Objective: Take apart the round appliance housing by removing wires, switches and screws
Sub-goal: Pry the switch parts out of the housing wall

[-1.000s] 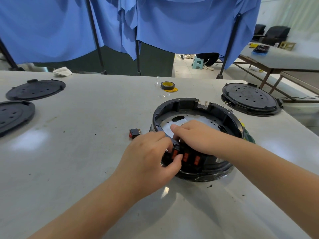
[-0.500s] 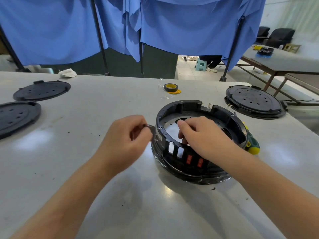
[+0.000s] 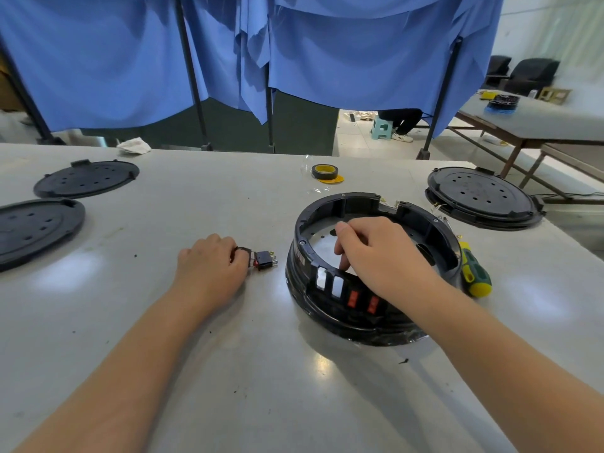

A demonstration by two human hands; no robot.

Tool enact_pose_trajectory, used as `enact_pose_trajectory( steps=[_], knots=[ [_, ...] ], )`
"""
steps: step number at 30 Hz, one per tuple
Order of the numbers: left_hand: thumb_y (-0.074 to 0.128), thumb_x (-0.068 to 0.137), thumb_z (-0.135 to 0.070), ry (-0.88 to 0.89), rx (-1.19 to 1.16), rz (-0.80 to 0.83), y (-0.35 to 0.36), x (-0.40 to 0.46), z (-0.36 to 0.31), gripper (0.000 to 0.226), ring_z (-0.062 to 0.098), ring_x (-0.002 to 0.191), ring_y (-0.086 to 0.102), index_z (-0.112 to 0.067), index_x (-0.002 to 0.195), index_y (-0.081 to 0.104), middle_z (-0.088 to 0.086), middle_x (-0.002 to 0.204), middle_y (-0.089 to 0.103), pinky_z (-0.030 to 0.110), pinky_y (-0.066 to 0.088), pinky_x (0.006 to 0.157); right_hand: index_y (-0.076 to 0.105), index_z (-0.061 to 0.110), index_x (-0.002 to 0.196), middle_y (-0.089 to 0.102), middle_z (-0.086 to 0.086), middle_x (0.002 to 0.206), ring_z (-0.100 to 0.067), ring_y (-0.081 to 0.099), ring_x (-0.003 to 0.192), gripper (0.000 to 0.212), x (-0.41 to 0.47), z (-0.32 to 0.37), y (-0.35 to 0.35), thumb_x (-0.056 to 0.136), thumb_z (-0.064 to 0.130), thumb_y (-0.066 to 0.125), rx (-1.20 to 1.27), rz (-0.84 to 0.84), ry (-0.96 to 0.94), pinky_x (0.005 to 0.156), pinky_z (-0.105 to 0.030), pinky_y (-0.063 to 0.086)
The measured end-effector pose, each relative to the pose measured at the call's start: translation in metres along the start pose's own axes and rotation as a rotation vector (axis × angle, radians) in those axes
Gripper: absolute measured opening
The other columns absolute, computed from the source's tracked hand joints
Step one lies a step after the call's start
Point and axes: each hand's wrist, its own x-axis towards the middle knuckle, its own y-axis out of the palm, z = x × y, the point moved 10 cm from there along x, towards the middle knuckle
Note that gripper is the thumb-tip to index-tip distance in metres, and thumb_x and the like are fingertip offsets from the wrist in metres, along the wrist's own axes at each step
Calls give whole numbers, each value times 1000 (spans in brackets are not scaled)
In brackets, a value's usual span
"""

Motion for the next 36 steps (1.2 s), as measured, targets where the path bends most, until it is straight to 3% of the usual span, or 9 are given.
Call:
enact_pose_trajectory(
  steps=[5, 9, 14, 19, 23, 29, 36],
  knots=[
    [37, 94, -33, 1, -79, -16, 5, -1, -3, 34, 25, 109, 46, -20, 121, 53, 3, 114, 55, 40, 30, 92, 60, 9, 75, 67, -6, 71, -6, 42, 47, 43, 2, 6, -2, 98, 37, 38, 13, -33, -40, 56, -34, 46],
    [39, 96, -38, 6, -84, -52, -1, -5, -5, 43, 25, 119, 44, -22, 135, 47, 3, 127, 52, 41, 29, 99, 60, 13, 75, 66, -1, 69, -15, 50, 53, 40, 1, 11, -5, 98, 39, 39, 20, -6, -89, 59, -37, 49],
    [45, 93, -35, 239, -264, -277, -45, -29, -44, 38, 23, 108, 50, -17, 124, 58, 1, 120, 56, 35, 33, 89, 64, 30, 76, 67, 11, 71, 3, 54, 52, 30, -4, 11, -9, 95, 43, 45, -7, 194, -152, 49, -13, 41],
    [46, 89, -40, 562, -442, -243, -65, -73, -103, 36, 7, 106, 51, -19, 114, 62, -11, 113, 57, 29, 38, 92, 66, 31, 76, 67, 8, 73, -12, 63, 70, 25, -14, -7, -14, 89, 45, 50, -54, 230, -129, 72, -37, 54],
    [59, 85, -43, 738, -428, -206, -57, -99, -134, 37, 9, 110, 54, -16, 110, 65, -7, 114, 61, 29, 40, 96, 67, 29, 82, 65, 13, 73, -2, 60, 74, 23, -21, -14, -13, 91, 42, 50, -79, 154, -144, 70, -28, 51],
    [69, 80, -40, 777, -383, -228, -51, -107, -141, 37, 15, 103, 60, -13, 105, 69, -4, 107, 66, 35, 46, 88, 66, 29, 82, 62, 18, 74, 0, 57, 77, 30, -28, -12, -16, 87, 47, 43, -102, 41, -177, 60, -18, 39],
    [66, 81, -42, 756, -372, -236, -56, -108, -143, 37, 13, 98, 63, -11, 101, 72, -3, 104, 69, 28, 48, 85, 59, 30, 72, 59, 12, 69, -5, 56, 72, 29, -30, -7, -17, 87, 49, 43, -100, 36, -256, 65, -27, 46]
  ],
)
